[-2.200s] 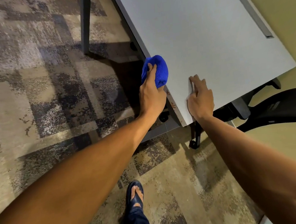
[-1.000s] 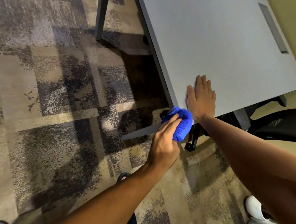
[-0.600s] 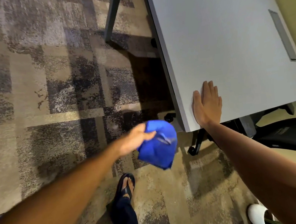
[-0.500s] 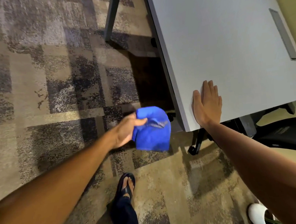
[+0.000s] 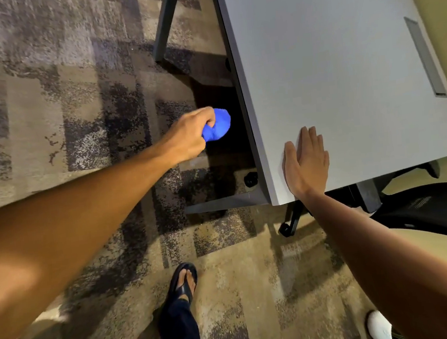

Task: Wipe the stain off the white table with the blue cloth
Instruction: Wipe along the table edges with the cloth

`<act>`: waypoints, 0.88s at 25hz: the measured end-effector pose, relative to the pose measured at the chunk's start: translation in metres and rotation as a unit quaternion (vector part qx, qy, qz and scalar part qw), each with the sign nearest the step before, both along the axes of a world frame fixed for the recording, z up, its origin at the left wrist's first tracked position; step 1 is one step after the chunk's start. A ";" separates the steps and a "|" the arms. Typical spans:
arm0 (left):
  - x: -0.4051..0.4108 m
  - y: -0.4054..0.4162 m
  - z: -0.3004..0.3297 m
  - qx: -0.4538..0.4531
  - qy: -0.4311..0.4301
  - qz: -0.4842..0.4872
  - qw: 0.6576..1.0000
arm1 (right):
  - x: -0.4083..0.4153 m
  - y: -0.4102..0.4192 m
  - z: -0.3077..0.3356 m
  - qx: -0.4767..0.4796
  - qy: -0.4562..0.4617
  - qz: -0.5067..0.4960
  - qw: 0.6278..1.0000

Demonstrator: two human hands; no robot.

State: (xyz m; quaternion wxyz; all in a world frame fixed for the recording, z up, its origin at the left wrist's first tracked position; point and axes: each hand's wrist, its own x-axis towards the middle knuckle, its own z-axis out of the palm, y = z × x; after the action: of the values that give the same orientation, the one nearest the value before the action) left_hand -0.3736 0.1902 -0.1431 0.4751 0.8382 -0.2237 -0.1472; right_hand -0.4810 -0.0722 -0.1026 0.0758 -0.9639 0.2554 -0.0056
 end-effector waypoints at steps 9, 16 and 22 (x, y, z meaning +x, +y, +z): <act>0.004 -0.070 0.029 0.030 -0.098 0.146 0.984 | 0.001 -0.002 -0.002 0.008 -0.010 -0.004 1.000; -0.011 -0.084 0.029 -0.005 -0.013 0.128 0.992 | 0.001 0.000 -0.002 0.007 -0.020 -0.003 1.000; -0.072 -0.076 0.022 -0.051 0.056 0.085 0.993 | 0.001 -0.001 -0.003 0.005 -0.026 0.000 1.000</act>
State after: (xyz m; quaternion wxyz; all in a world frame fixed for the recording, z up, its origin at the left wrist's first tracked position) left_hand -0.4456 0.1141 -0.1208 0.5402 0.8191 -0.1315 -0.1415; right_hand -0.4795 -0.0728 -0.1060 0.0876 -0.9630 0.2532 -0.0293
